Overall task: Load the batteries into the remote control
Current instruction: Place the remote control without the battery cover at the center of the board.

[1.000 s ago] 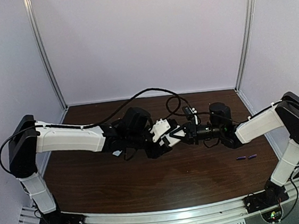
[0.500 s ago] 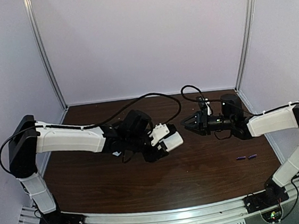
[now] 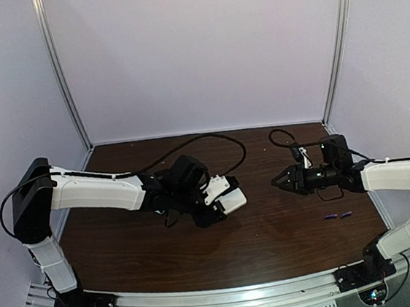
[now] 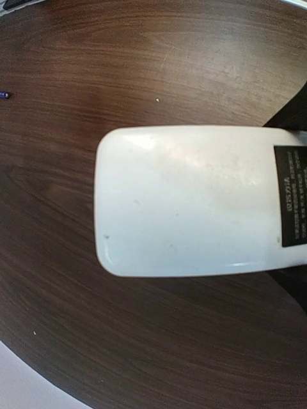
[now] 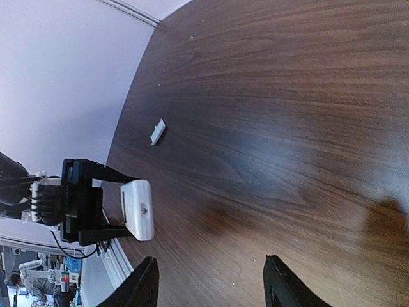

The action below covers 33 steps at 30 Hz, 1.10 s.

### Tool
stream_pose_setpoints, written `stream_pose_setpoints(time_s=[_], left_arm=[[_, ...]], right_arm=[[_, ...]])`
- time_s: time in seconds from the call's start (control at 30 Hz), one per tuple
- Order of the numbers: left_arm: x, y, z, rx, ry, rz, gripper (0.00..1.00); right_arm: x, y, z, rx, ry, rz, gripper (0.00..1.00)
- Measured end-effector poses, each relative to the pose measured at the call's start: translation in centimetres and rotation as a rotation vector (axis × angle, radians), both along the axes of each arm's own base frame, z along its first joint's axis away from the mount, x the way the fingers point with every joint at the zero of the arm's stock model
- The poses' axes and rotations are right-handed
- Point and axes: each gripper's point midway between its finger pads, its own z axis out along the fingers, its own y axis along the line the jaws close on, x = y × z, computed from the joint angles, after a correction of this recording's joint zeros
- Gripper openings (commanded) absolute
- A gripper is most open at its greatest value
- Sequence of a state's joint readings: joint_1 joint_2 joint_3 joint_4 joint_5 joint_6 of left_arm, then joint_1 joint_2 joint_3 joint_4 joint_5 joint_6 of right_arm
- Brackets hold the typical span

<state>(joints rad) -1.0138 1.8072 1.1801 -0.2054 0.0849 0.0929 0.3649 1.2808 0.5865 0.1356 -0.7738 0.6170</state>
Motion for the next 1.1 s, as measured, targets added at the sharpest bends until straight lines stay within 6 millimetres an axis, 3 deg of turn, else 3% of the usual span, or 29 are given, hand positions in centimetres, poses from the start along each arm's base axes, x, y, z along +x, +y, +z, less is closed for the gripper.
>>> stream_pose_setpoints(time_s=[0.2,0.4,0.53,0.77,1.1], left_arm=[[0.2,-0.1,-0.8,0.013,0.006,0.004,0.35],[0.2,0.2,-2.4,0.04,0.034,0.027,0.36],[0.5,0.6,-3.2,0.053,0.054,0.052,0.37],[0.3,2.4,-7.6,0.168,0.138,0.091,0.4],[0.4,2.5,-7.7,0.171,0.167,0.13,0.42]], right_arm=[[-1.2,-3.6,-2.0,-0.175,0.054,-0.057,0.57],[-1.1,-6.2,0.0,-0.342,0.012,-0.115,0.57],[-1.8,-7.7,-0.6,-0.426,0.05,-0.16,0.57],[-3.9,-10.3,-2.4,-0.575,0.187,-0.257,0.56],[-6.6,-14.1,-3.8,-0.62,0.293,-0.487,0.59]])
